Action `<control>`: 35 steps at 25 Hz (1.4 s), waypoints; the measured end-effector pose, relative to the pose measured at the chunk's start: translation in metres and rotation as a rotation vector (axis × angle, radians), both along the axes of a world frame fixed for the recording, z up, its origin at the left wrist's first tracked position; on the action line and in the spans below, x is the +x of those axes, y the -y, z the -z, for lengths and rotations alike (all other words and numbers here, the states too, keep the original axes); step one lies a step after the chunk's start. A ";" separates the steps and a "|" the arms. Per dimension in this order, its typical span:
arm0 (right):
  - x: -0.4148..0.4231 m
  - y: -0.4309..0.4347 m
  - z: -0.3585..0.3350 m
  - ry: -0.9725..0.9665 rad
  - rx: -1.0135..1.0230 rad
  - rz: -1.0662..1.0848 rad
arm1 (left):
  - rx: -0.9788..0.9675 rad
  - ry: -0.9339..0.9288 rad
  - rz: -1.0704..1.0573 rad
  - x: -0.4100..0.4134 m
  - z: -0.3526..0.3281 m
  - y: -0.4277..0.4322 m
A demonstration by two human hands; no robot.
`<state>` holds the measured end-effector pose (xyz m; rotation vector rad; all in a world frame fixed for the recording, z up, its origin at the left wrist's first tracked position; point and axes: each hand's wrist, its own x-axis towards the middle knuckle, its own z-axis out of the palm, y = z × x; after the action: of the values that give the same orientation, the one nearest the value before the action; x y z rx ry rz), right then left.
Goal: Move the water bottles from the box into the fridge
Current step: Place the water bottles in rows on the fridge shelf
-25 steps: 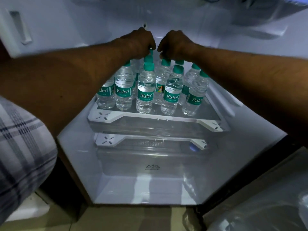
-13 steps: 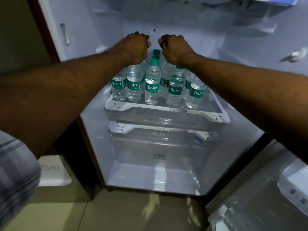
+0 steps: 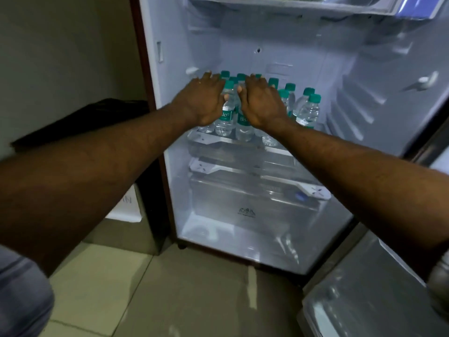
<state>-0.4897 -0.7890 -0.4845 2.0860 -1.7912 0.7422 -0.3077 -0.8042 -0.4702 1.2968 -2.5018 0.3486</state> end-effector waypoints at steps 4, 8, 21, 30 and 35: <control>0.023 -0.023 0.018 0.011 0.011 -0.050 | 0.036 -0.003 -0.078 0.019 0.020 -0.047; 0.049 -0.045 0.039 0.017 0.036 -0.126 | 0.054 -0.015 -0.133 0.041 0.035 -0.087; 0.206 -0.120 0.114 0.102 0.159 -0.501 | 0.119 0.026 -0.465 0.185 0.099 -0.203; 0.340 -0.184 0.202 0.064 0.342 -0.809 | 0.239 -0.057 -0.743 0.323 0.192 -0.296; 0.413 -0.230 0.261 0.003 0.463 -1.028 | 0.326 -0.083 -0.923 0.394 0.247 -0.379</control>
<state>-0.0765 -0.5590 -0.7452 3.3277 -0.8067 0.5402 0.0859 -0.4255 -0.7173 2.4848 -1.7770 0.0589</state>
